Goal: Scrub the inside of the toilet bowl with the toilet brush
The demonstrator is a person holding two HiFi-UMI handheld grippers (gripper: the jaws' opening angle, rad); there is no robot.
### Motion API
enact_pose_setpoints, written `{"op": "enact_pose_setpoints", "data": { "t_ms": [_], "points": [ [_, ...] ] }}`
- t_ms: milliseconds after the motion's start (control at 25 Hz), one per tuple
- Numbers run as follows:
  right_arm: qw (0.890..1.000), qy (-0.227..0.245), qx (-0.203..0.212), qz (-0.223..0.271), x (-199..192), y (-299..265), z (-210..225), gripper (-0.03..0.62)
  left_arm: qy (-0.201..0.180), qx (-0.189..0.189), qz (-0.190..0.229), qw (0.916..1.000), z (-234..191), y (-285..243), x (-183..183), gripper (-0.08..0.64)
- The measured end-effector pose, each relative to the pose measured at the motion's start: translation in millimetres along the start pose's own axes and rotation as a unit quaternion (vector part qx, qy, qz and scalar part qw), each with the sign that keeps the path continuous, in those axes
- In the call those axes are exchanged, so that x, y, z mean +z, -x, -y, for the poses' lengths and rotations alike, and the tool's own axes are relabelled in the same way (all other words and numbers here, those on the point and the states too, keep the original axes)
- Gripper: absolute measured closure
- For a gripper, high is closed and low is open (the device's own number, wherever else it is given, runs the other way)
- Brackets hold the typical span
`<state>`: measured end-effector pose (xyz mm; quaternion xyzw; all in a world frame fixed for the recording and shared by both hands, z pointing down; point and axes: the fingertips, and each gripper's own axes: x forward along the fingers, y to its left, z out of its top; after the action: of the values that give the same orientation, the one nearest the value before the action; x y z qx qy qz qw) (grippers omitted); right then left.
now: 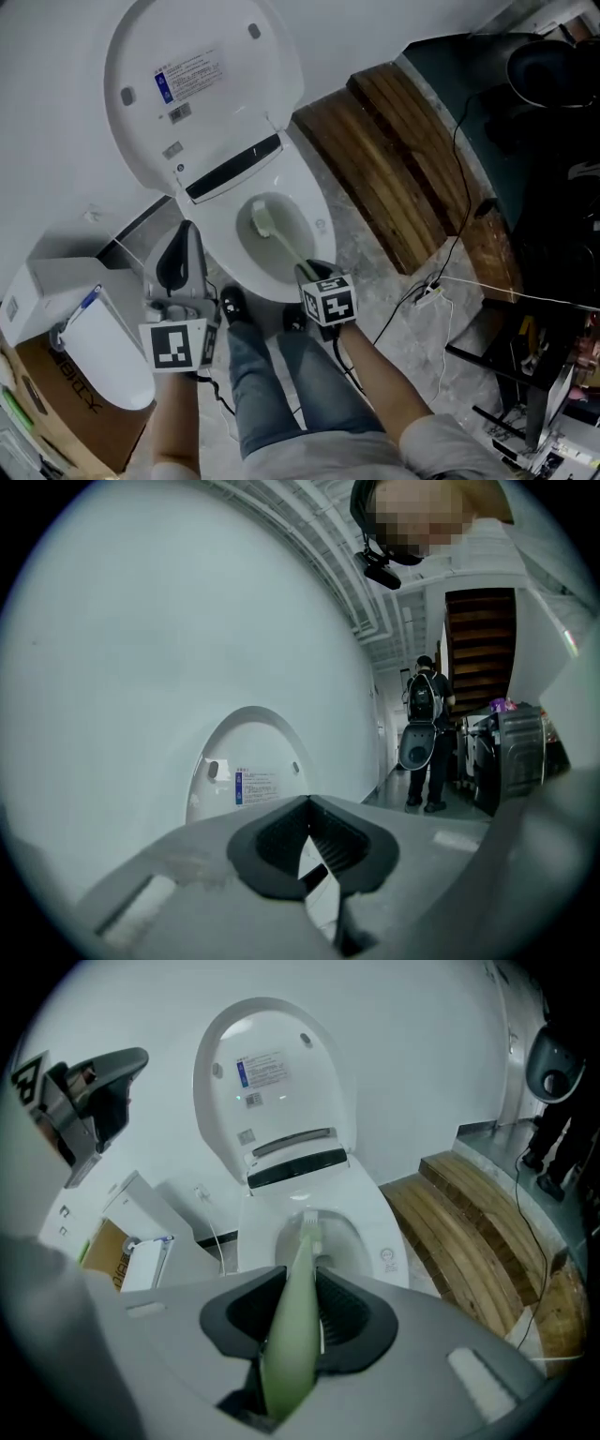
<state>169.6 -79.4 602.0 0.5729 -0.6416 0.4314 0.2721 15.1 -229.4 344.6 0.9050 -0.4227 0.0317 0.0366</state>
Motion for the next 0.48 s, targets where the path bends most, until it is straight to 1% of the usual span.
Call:
{"op": "enact_pose_setpoints", "data": {
  "t_ms": [80, 160, 280, 400, 480],
  "points": [
    [1.0, 0.014, 0.005, -0.008, 0.6, -6.2, 6.4, 0.491, -0.002, 0.01, -0.001, 0.9999, 4.1, 4.0, -8.2, 0.555],
    [0.999, 0.03, 0.008, -0.011, 1.1, -11.6, 12.6, 0.491, 0.005, 0.023, -0.001, 0.9997, 7.5, 7.8, -16.8, 0.555],
    [0.999, 0.048, 0.008, -0.013, 2.0, -23.6, 22.6, 0.489, 0.006, 0.038, -0.018, 0.9991, 13.5, 11.7, -32.4, 0.555],
    [0.998, 0.06, 0.008, -0.012, 1.0, -42.3, 30.8, 0.491, 0.006, 0.03, -0.027, 0.9992, 22.1, 15.4, -48.5, 0.554],
    [0.998, 0.069, 0.003, -0.014, 4.9, -47.7, 31.1, 0.491, 0.007, 0.031, -0.035, 0.9989, 23.4, 17.1, -59.2, 0.538]
  ]
}}
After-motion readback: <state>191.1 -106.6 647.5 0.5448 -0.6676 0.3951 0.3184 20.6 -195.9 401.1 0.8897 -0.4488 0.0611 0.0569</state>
